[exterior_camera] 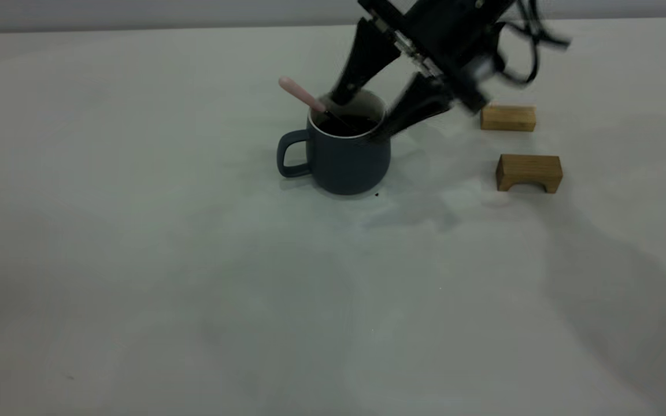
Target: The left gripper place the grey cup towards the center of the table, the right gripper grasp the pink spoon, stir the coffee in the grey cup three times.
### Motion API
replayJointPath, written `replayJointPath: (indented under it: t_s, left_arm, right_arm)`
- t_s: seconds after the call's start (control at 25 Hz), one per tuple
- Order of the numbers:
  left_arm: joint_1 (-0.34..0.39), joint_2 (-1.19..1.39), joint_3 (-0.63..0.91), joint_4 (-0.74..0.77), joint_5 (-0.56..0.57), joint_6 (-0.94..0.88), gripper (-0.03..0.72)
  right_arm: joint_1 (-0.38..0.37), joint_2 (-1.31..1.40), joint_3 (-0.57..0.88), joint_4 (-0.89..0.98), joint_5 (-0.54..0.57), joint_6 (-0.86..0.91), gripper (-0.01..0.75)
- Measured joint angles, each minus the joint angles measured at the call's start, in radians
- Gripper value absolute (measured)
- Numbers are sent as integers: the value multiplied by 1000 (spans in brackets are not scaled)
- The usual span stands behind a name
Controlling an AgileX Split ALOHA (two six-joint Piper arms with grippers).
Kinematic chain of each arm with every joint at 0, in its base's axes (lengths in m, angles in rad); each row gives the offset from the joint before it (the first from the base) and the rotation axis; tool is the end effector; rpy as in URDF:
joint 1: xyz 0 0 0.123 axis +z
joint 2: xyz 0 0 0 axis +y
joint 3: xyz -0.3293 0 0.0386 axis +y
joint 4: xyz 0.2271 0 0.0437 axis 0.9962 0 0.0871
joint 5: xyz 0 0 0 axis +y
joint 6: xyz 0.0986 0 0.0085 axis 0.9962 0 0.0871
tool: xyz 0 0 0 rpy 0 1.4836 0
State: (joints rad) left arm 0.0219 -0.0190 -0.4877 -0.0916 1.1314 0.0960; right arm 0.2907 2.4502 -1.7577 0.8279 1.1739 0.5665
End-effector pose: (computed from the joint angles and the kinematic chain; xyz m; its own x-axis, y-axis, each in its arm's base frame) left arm -0.0677 -0.0097 0.2533 -0.5068 0.0456 -0.8608 0.0783 0.9969 0.0067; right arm 0.4379 0.2012 0.1194 -0.6908 0.4230 0.5864 0.6854 0.6413 0.3448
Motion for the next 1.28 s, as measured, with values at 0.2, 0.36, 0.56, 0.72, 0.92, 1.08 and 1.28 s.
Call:
replayJointPath:
  t_s: [0.2,0.36,0.56,0.72,0.92,1.08,1.28]
  left_arm:
    - [0,0,0,0,0,0,568]
    - [0,0,0,0,0,0,568]
    - [0,0,0,0,0,0,568]
    - [0,0,0,0,0,0,568]
    - [0,0,0,0,0,0,568]
    - [0,0,0,0,0,0,568]
    - [0,0,0,0,0,0,568]
  right_arm:
    - [56,-155,0,-554,23,-47,525]
    - [71,-285,0,-819,32,-57,460]
    - [71,-483,2,-1038,42,-200,380]
    - [70,-645,3,-1119,50,-358,325]
    - [70,-859,86,-1129,57,-518,257]
    - [70,-1067,216,-1137,64,-537,228]
    - [70,-1344,443,-1130,64,-527,227]
